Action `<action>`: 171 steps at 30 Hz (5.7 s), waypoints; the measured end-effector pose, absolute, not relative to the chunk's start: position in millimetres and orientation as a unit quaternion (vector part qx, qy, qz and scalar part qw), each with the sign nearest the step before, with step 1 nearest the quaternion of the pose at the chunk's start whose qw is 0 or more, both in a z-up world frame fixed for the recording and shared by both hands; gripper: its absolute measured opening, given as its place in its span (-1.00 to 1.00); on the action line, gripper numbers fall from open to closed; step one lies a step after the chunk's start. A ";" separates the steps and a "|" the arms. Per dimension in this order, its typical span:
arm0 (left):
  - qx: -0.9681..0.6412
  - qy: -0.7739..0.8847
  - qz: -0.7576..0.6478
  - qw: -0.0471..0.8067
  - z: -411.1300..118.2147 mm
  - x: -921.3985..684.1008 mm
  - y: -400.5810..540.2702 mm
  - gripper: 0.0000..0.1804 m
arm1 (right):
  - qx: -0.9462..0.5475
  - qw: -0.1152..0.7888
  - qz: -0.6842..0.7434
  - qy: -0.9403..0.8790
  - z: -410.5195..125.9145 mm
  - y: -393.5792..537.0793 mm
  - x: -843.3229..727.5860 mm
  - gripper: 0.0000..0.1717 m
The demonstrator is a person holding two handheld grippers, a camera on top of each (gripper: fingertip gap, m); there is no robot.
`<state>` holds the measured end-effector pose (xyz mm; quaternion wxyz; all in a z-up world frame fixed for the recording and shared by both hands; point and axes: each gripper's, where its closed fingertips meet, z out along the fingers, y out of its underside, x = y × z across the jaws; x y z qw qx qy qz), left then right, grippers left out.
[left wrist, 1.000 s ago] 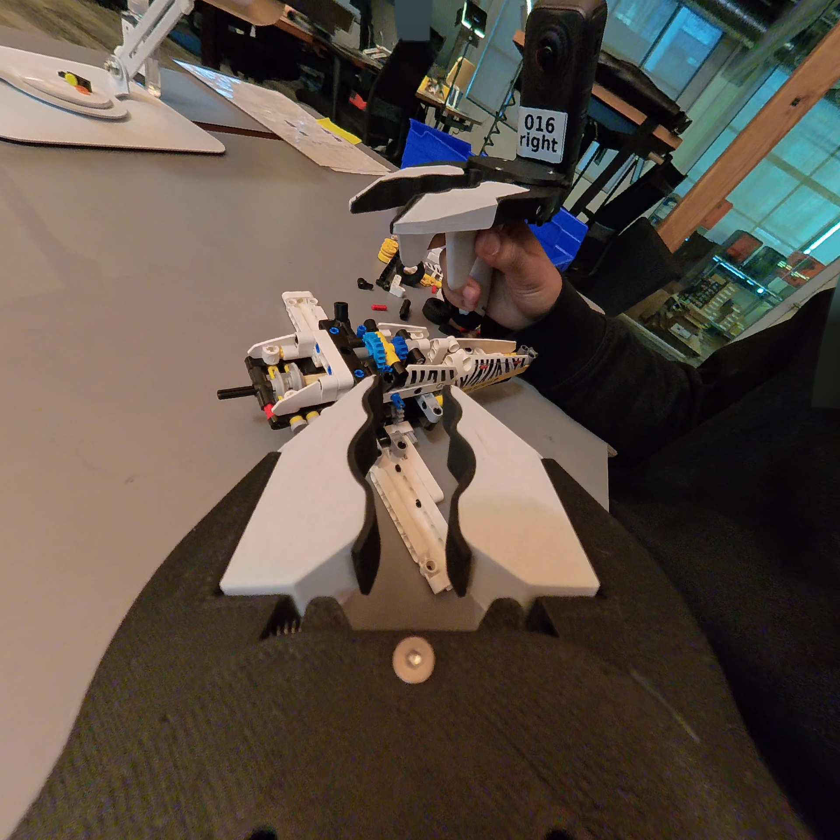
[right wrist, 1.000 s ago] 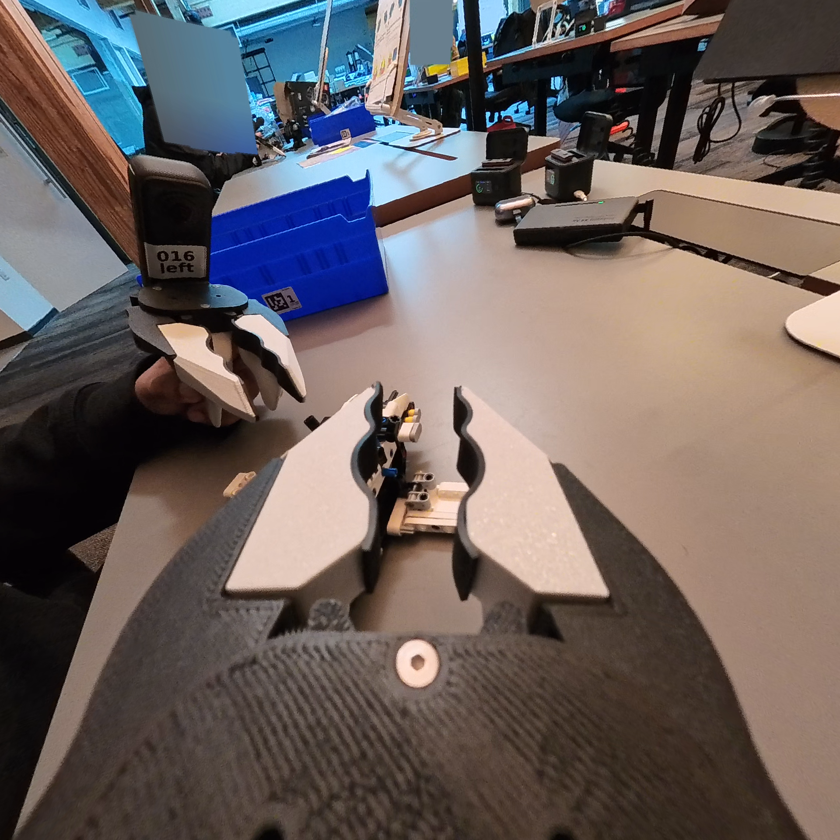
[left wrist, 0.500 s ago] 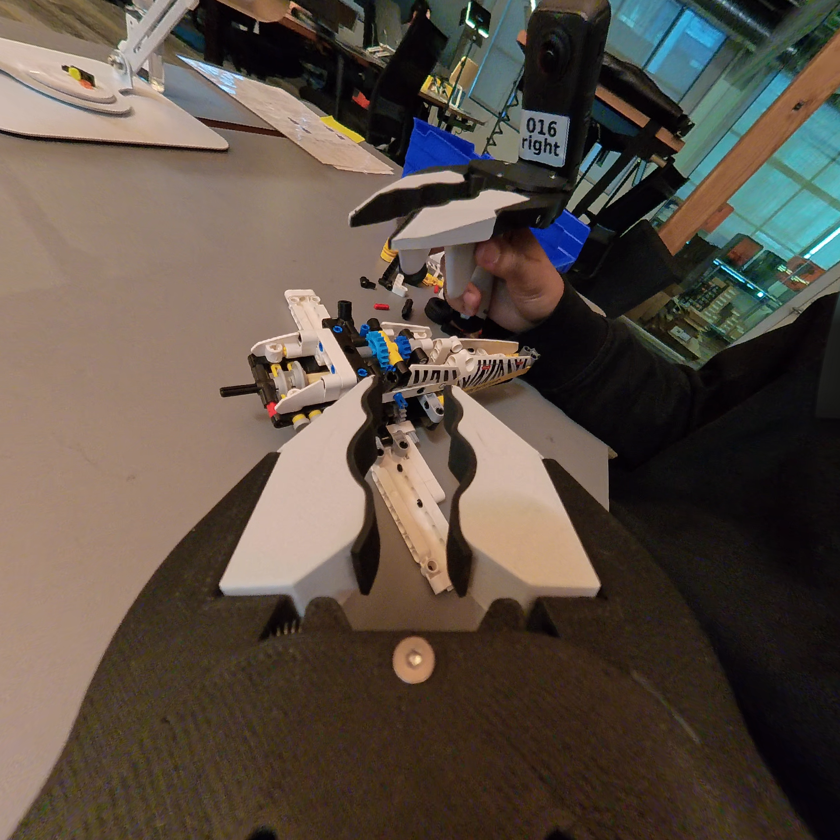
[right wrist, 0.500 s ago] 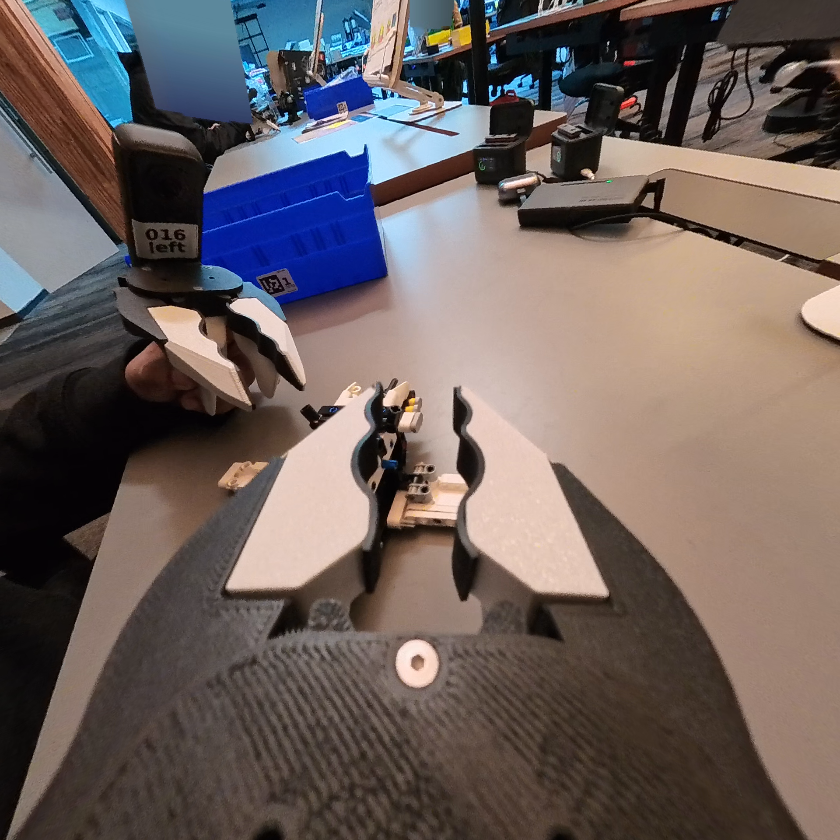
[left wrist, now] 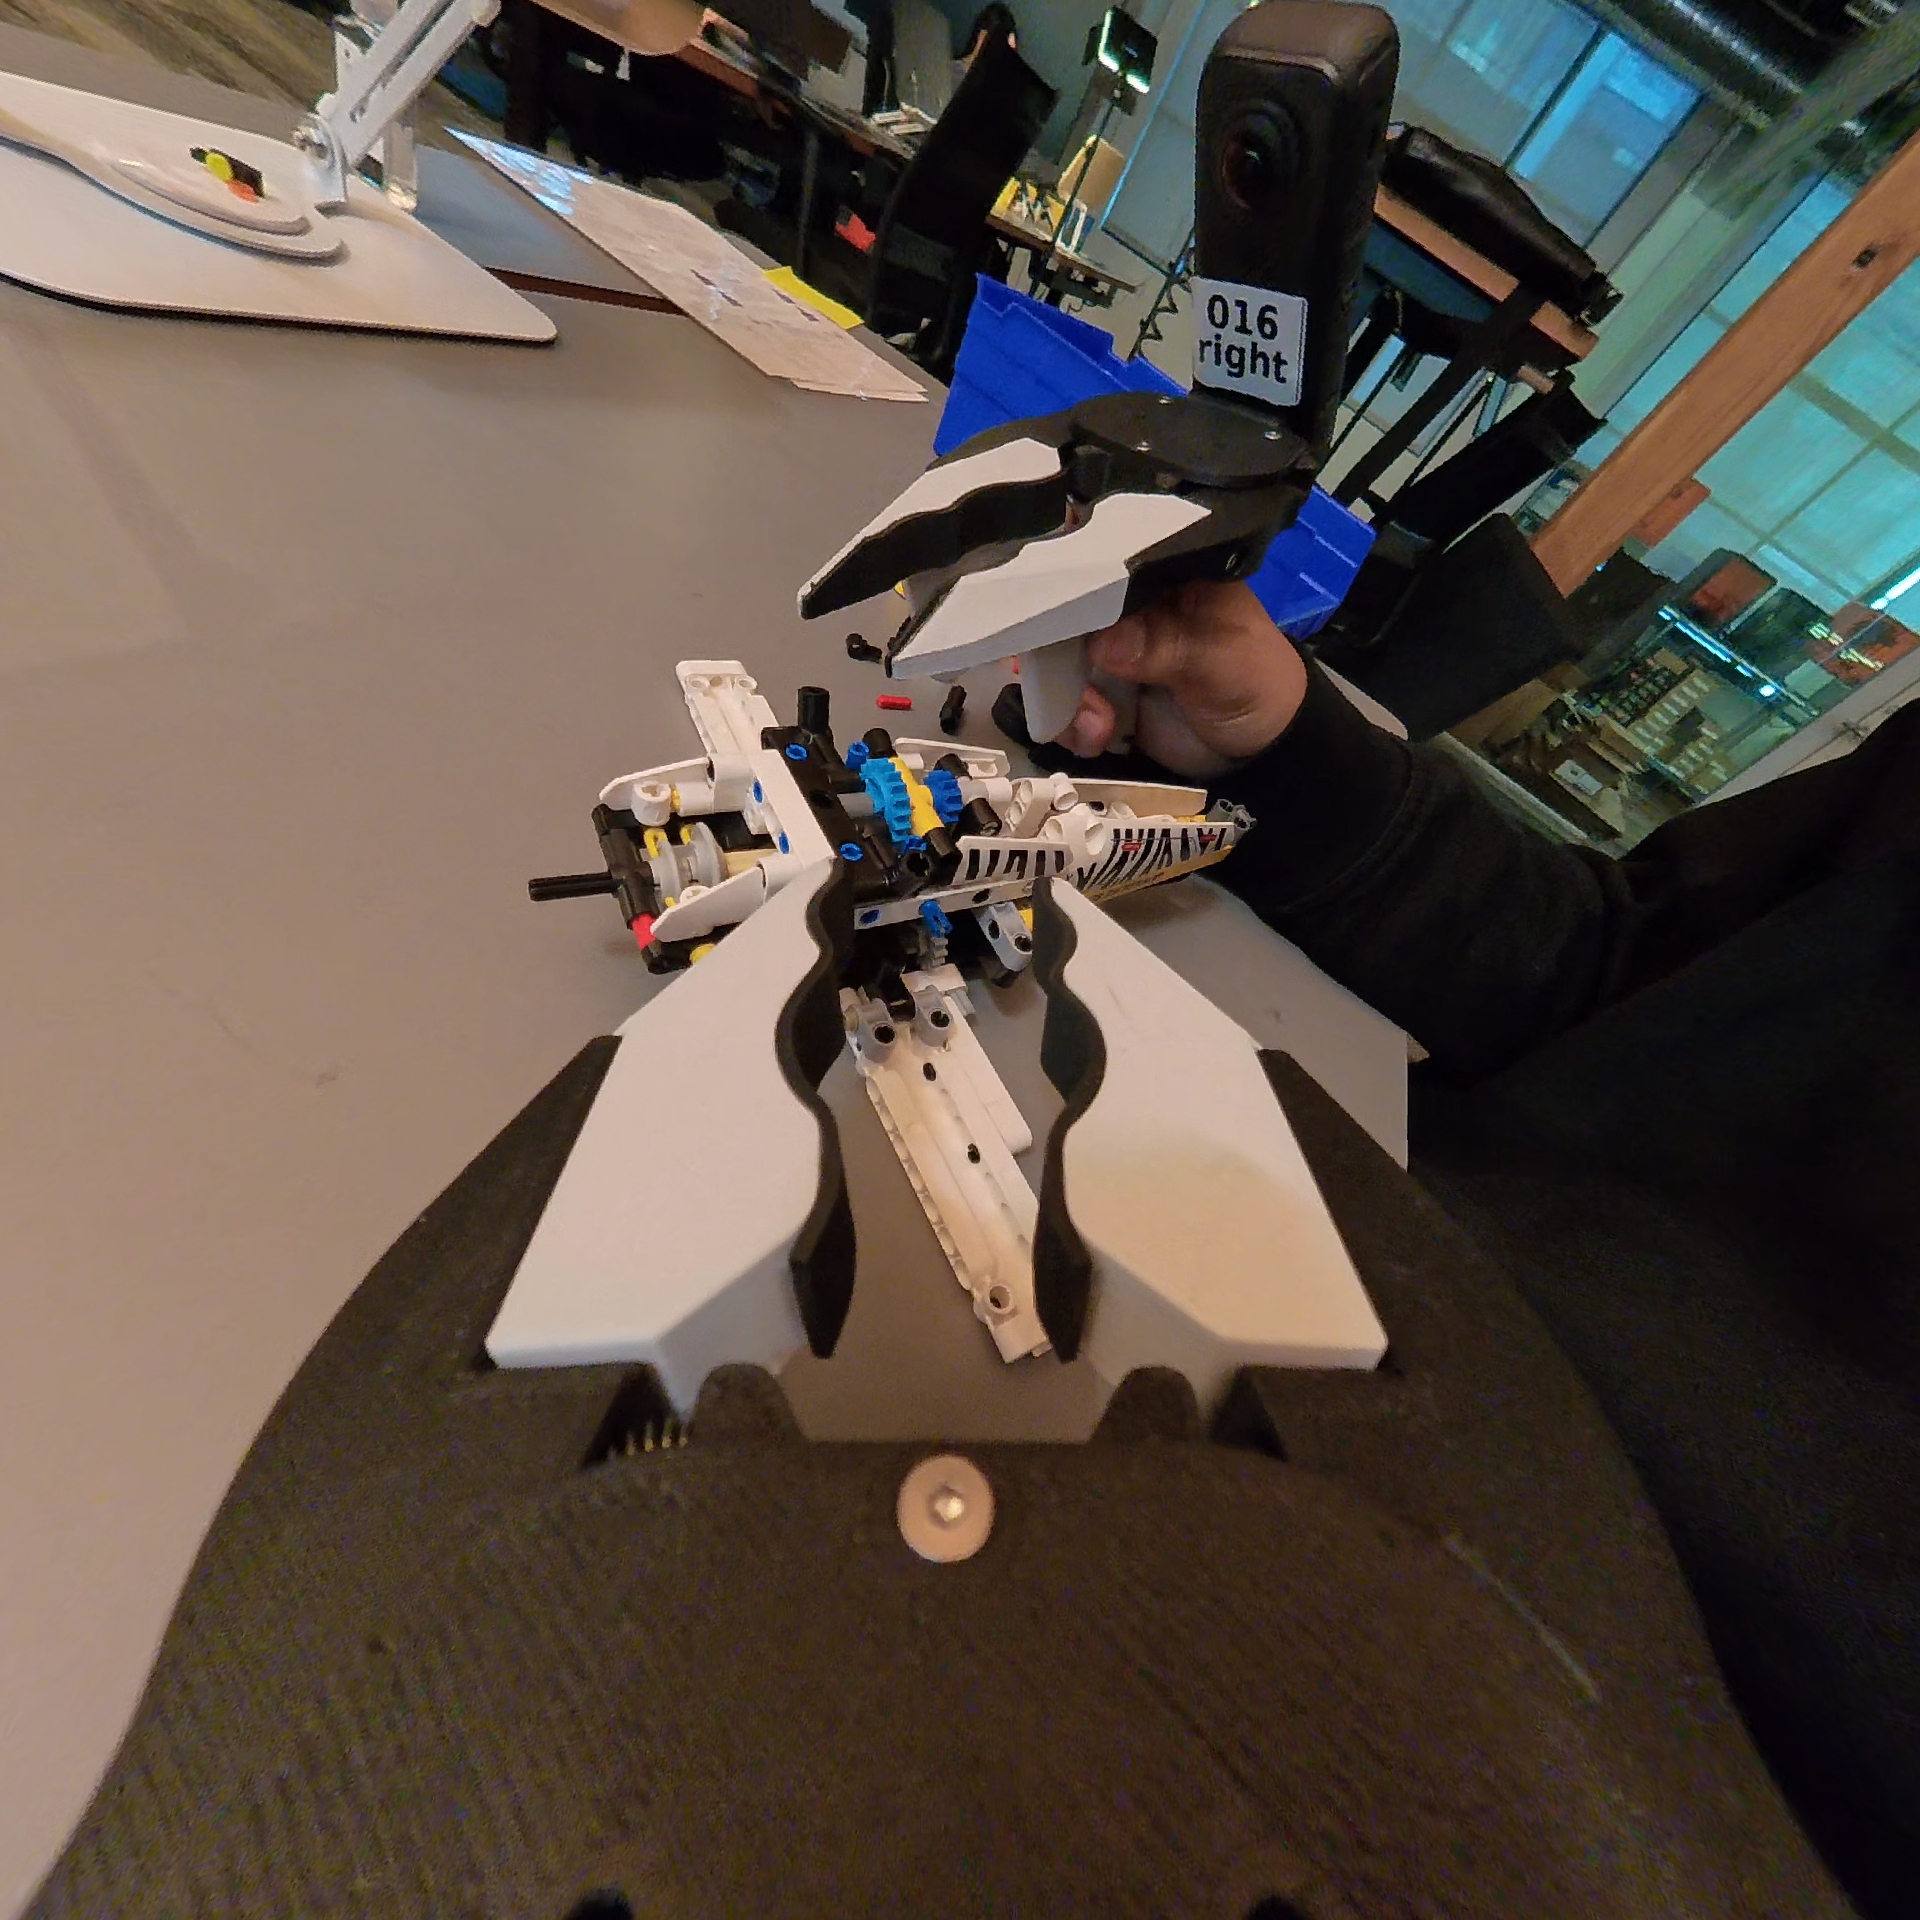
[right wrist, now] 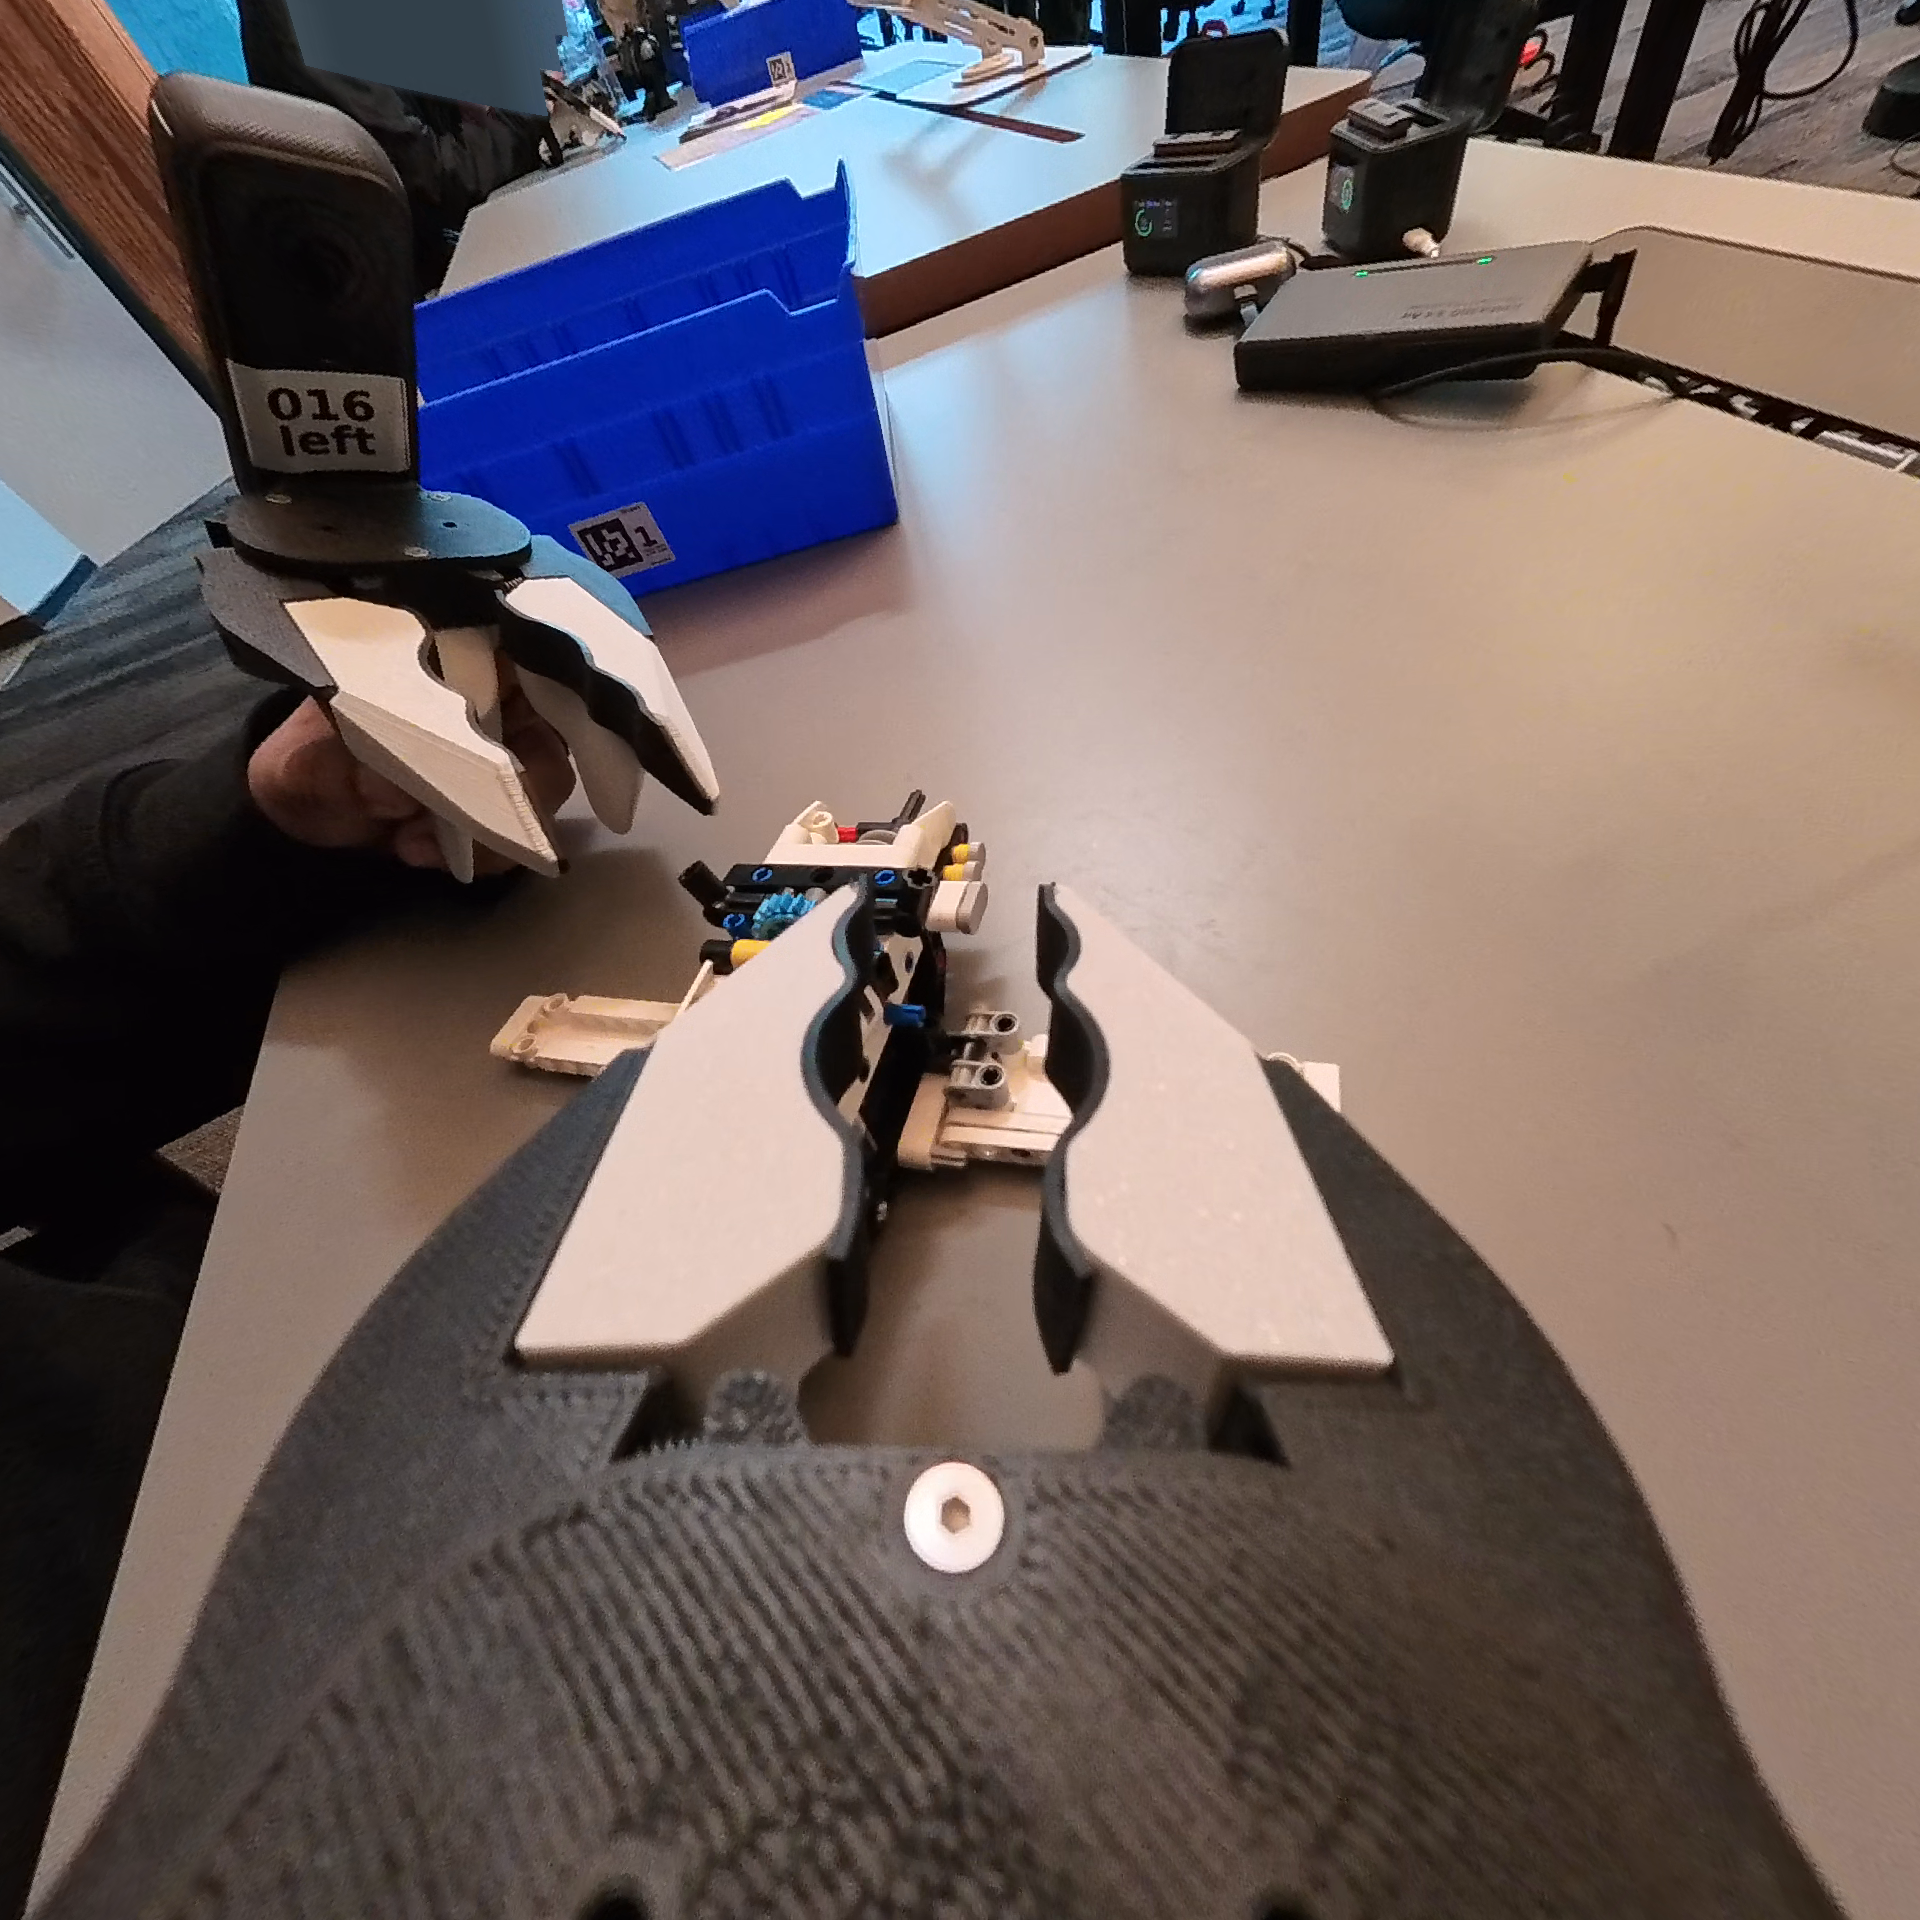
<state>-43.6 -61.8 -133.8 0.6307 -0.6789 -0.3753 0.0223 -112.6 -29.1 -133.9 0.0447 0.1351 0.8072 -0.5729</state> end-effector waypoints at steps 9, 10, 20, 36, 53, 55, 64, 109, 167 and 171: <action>-0.678 -0.375 0.019 0.632 -133.7 -43.5 -61.9 -0.66 | 0.133 0.037 -0.563 0.815 -138.9 -29.7 -112.8 -0.66; -0.678 -0.375 0.019 0.632 -133.6 -43.4 -61.8 -0.66 | 0.132 0.035 -0.561 0.816 -139.8 -29.8 -112.8 -0.67; -0.677 -0.376 0.016 0.632 -133.8 -43.3 -61.7 -0.66 | 0.131 0.036 -0.560 0.817 -140.7 -30.1 -112.6 -0.67; -0.677 -0.377 0.013 0.632 -133.9 -43.2 -61.6 -0.67 | 0.132 0.036 -0.562 0.816 -140.2 -29.5 -112.9 -0.67; -0.676 -0.378 0.009 0.632 -134.1 -43.1 -61.5 -0.67 | 0.131 0.035 -0.560 0.817 -140.8 -28.9 -113.1 -0.68; -0.676 -0.379 0.008 0.632 -134.4 -43.1 -61.2 -0.67 | 0.131 0.034 -0.559 0.818 -141.1 -28.8 -113.2 -0.68; -0.676 -0.379 0.008 0.632 -134.3 -43.4 -61.4 -0.67 | 0.130 0.032 -0.557 0.820 -142.0 -28.8 -112.8 -0.68; -0.585 -0.469 0.032 0.661 -130.7 -68.2 -104.1 -0.65 | 0.124 0.022 -0.560 0.819 -138.5 -29.3 -111.6 -0.69; -0.673 -0.542 0.168 0.474 -171.4 -57.2 -68.0 -0.70 | 0.128 0.093 -0.525 0.836 -136.5 -33.8 -74.6 -0.39; -0.677 -0.538 0.162 0.475 -172.3 -64.2 -62.3 -0.70 | 0.134 0.054 -0.481 0.865 -145.0 -33.2 -68.3 -0.27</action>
